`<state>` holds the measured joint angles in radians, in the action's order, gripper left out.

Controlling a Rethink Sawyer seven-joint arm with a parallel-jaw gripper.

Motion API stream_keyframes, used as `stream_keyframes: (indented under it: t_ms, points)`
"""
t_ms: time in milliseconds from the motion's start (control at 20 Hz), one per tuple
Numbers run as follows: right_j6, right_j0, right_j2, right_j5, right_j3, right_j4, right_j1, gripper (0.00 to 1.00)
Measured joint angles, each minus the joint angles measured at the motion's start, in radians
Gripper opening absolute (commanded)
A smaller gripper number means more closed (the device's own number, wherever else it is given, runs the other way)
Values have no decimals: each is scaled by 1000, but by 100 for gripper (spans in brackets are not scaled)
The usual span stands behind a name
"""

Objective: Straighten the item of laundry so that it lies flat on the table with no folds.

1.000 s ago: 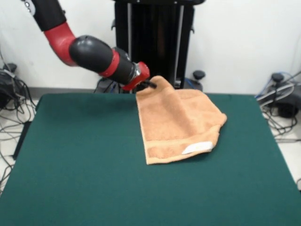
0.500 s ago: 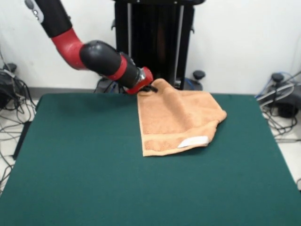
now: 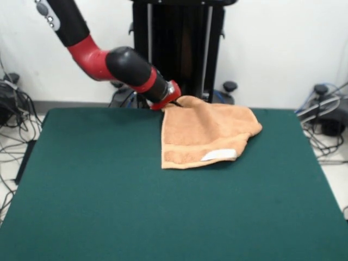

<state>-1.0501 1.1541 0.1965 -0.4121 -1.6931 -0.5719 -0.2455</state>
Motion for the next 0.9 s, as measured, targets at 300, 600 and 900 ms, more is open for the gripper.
stream_keyframes:
  t_ms: [300,600,900]
  points:
    - [0,-34,-37,83,-6,-14,-6,100]
    - [0,-68,-70,125,3,-17,-13,100]
    - [0,-93,-96,175,21,-17,-29,100]
